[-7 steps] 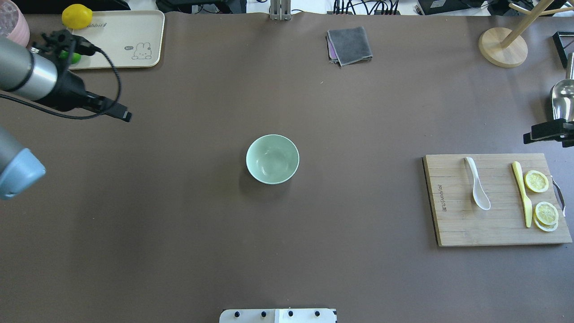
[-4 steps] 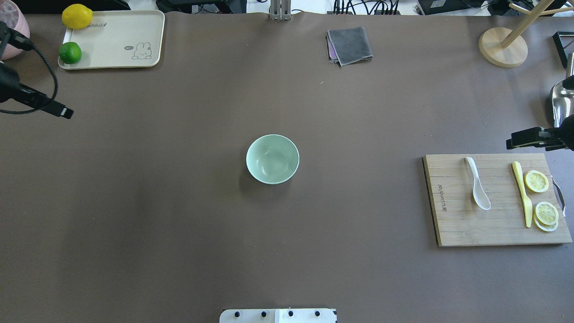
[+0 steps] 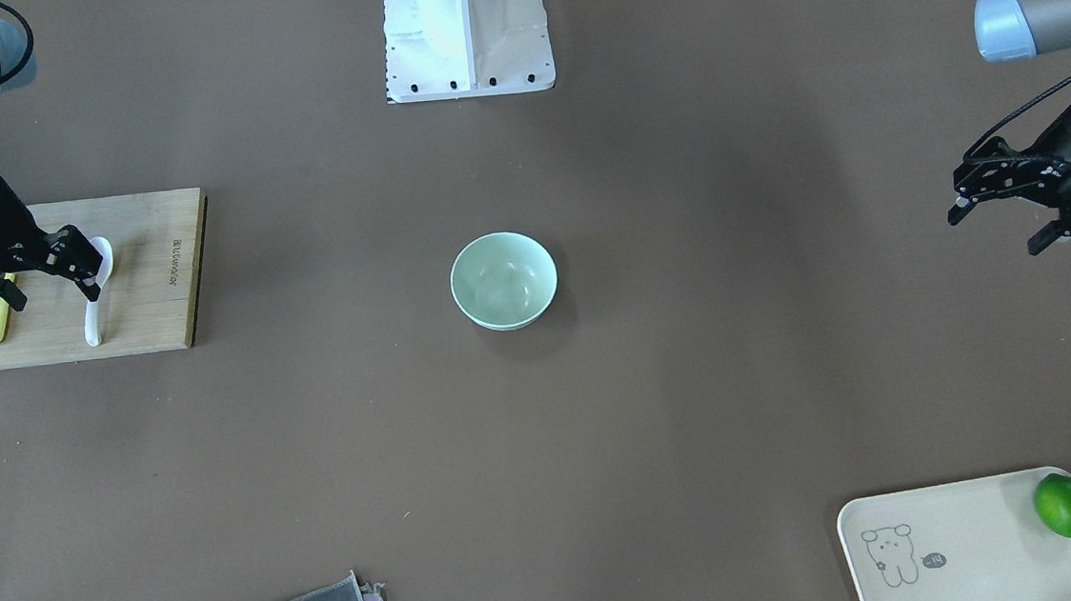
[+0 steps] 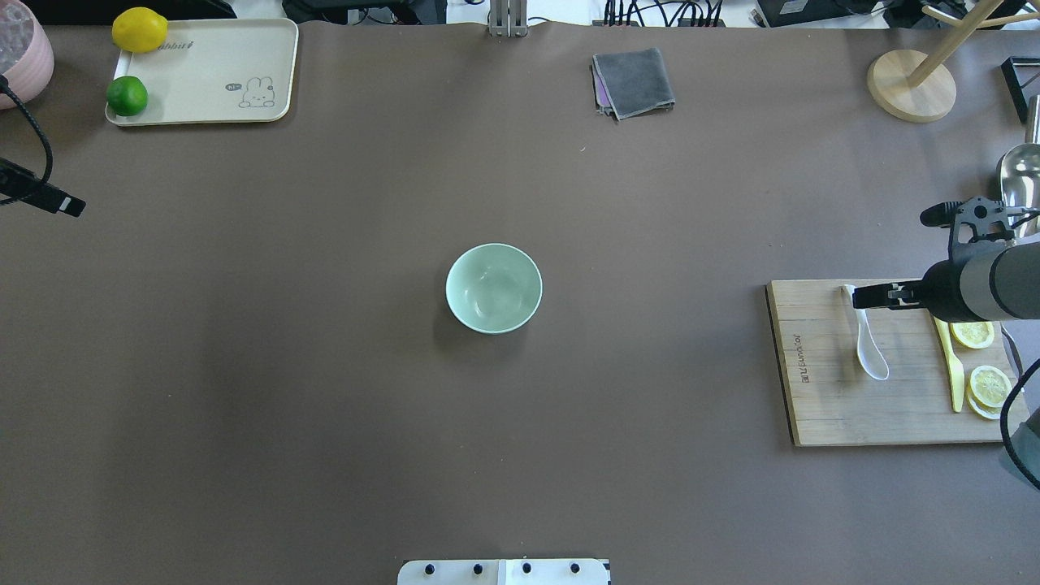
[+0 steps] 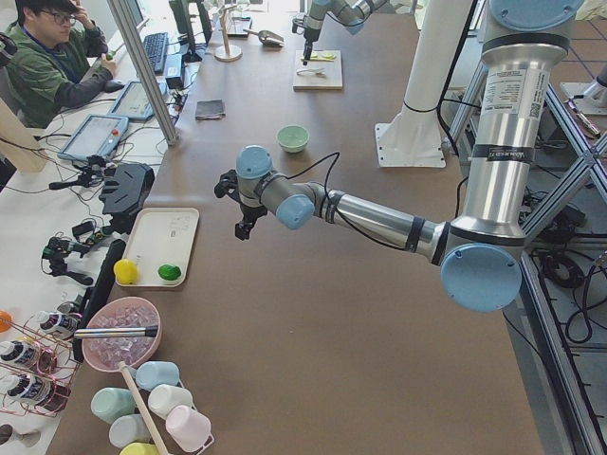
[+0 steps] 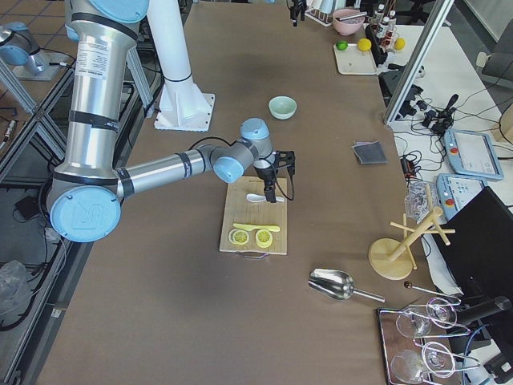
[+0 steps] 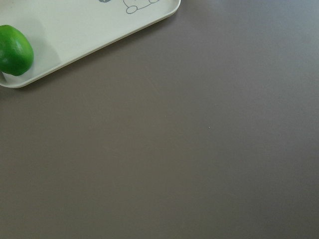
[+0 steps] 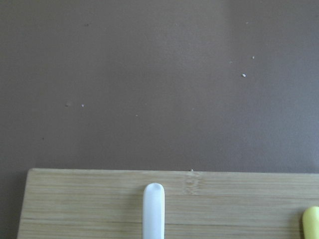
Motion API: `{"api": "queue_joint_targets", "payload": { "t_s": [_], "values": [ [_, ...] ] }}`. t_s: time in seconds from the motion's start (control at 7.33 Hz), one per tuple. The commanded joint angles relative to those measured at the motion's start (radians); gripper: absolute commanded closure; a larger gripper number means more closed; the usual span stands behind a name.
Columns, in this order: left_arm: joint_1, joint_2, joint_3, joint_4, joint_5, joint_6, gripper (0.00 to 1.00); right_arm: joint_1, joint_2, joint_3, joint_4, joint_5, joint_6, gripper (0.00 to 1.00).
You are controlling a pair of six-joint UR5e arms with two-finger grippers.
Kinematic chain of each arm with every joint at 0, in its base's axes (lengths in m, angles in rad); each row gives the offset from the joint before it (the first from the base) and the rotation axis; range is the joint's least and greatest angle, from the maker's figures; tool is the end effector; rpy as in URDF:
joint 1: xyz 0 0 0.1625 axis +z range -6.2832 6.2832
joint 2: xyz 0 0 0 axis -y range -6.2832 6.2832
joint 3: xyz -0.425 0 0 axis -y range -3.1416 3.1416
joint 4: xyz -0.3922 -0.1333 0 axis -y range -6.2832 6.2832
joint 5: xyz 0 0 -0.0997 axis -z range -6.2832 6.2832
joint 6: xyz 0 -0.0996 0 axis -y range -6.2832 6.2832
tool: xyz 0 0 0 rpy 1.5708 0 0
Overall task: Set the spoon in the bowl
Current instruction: 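Lower the right gripper and grasp the white spoon on the cutting board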
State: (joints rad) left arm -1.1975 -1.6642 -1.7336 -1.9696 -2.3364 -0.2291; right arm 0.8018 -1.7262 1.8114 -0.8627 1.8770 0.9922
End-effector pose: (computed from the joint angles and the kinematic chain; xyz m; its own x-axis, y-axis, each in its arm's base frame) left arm 0.1378 -0.5280 0.4825 0.5695 0.4712 -0.6735 -0.1642 0.8681 0.4684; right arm -0.2475 -0.4043 0.5446 0.7014 -0.0250 0.7123 -0.1818 0.9601 0.2127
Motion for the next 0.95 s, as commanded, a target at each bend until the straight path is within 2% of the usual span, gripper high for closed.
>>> {"api": "queue_joint_targets", "payload": {
  "t_s": [0.0, 0.27, 0.55, 0.68, 0.82],
  "values": [
    [0.001, 0.0, 0.0, 0.0, 0.0, -0.006, 0.01, -0.013, 0.001, -0.037, 0.07, -0.007, 0.045, 0.22],
    [0.003, -0.002, 0.0, 0.0, 0.0, -0.007, 0.01, -0.05, 0.0, -0.038, 0.07, -0.054, 0.087, 0.36],
    [0.003, -0.002, 0.0, 0.0, 0.0, -0.009, 0.01, -0.061, 0.0, -0.038, 0.067, -0.07, 0.089, 0.44],
    [0.003, -0.002, 0.002, 0.0, 0.0, -0.009, 0.01, -0.064, 0.0, -0.038, 0.067, -0.071, 0.089, 0.59],
    [0.003, -0.002, 0.002, 0.0, 0.0, -0.009, 0.01, -0.065, 0.0, -0.037, 0.067, -0.072, 0.089, 0.84]
  ]
}}
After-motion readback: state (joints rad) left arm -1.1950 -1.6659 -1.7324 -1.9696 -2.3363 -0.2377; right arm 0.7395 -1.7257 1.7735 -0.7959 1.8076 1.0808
